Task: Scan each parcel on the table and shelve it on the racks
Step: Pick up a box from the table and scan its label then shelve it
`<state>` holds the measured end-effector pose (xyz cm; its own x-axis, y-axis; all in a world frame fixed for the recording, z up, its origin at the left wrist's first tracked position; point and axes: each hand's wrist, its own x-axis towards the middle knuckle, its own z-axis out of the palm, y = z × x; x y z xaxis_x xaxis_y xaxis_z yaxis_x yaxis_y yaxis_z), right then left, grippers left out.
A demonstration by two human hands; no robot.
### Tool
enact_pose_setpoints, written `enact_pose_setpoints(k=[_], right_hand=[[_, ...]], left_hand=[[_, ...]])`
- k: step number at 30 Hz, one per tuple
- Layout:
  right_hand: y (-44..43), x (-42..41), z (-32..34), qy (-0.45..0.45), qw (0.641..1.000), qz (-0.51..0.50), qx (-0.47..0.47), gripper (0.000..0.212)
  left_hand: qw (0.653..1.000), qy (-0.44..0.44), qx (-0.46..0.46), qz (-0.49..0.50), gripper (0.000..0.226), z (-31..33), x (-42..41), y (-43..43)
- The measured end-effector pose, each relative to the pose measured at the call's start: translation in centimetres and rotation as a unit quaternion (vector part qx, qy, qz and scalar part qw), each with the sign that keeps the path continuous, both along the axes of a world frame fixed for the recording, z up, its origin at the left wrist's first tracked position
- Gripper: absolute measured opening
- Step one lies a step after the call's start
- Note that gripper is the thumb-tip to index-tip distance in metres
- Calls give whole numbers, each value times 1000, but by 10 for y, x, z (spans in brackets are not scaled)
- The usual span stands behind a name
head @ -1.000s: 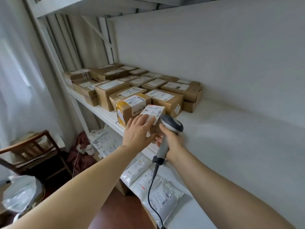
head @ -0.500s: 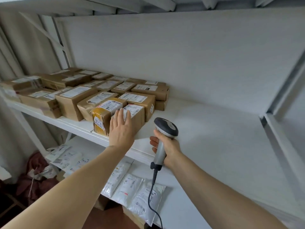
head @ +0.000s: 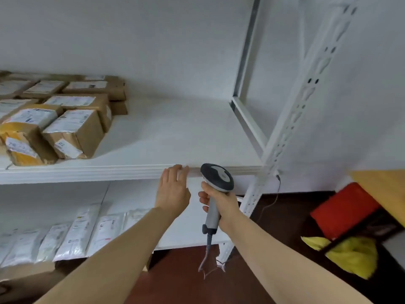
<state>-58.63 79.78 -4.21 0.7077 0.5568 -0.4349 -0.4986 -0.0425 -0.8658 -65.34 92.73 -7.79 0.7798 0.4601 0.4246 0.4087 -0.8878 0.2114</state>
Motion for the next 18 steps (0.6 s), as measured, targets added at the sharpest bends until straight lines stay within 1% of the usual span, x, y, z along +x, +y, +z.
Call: enact_pose_setpoints(k=[2, 5, 8, 11, 14, 18], right_hand=[[-39, 13, -4, 10, 999, -47, 1, 16], [-99, 38, -5, 31, 993, -114, 17, 18], [-166, 64, -2, 44, 984, -169, 32, 17], [-247, 95, -3, 34, 974, -221, 40, 19], [-343, 128, -3, 40, 952, -298, 62, 16], [-473, 163, -3, 72, 907, -399, 111, 22]], left_hand=[[998, 16, -26, -48, 68, -1, 20, -34], [991, 43, -39, -118, 63, 2, 54, -88], [983, 49, -49, -171, 55, 8, 97, -146], [972, 54, -48, -223, 57, 12, 147, -220], [951, 73, -49, -298, 55, 13, 198, -314], [916, 89, -33, -390, 55, 9, 252, -440]])
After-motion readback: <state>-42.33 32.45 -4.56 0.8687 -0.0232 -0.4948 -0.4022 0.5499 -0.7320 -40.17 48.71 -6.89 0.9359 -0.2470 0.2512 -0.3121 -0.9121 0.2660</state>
